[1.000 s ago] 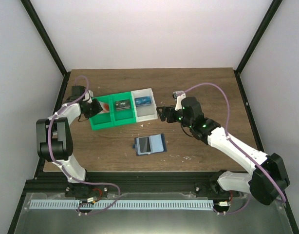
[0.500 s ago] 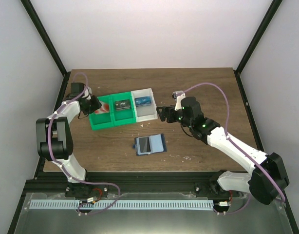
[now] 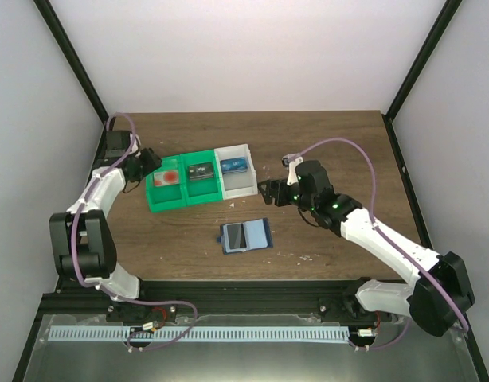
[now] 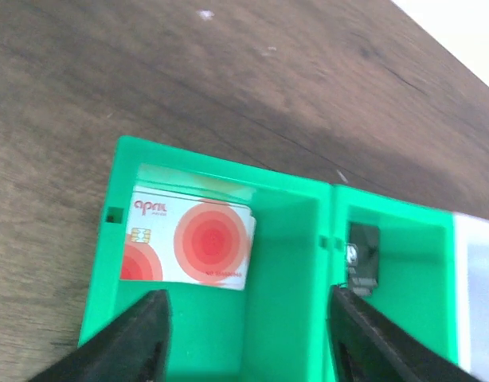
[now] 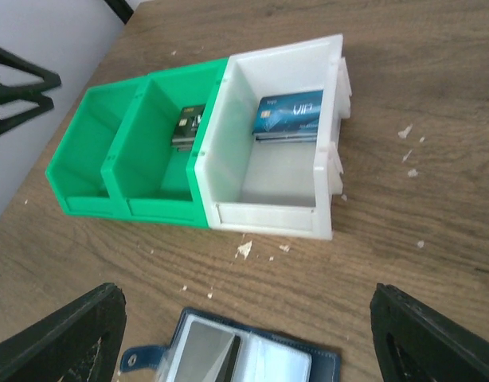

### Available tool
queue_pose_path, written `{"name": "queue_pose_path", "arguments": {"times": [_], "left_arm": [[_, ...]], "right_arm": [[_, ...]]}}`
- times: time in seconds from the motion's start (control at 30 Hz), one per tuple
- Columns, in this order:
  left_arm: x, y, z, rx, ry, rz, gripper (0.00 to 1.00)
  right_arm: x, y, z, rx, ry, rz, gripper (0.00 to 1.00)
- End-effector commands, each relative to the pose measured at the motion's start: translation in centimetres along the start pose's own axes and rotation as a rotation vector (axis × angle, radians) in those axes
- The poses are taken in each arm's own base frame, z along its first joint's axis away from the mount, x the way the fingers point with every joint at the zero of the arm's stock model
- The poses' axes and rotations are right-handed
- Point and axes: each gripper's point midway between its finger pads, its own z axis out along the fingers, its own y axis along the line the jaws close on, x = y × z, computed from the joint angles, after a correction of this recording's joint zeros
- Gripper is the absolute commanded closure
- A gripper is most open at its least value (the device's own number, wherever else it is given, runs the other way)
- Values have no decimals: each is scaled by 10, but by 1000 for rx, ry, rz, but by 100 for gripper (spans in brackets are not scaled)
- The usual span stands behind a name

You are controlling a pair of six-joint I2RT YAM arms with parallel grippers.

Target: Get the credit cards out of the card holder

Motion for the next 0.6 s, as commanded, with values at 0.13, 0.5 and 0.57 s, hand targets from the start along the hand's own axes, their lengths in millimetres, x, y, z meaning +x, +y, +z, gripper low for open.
{"name": "queue_pose_path", "arguments": {"times": [0.13, 0.5, 0.57], "left_arm": [[30, -43, -47, 173, 27, 64, 36], [120, -98, -88, 415, 144, 138, 54], [132, -107, -95, 454, 154, 153, 54]], "right_arm": [[31, 18, -17, -117, 138, 112, 19], [83, 9, -12, -100, 256, 202, 46], [94, 5, -7, -83, 285, 209, 51]]}}
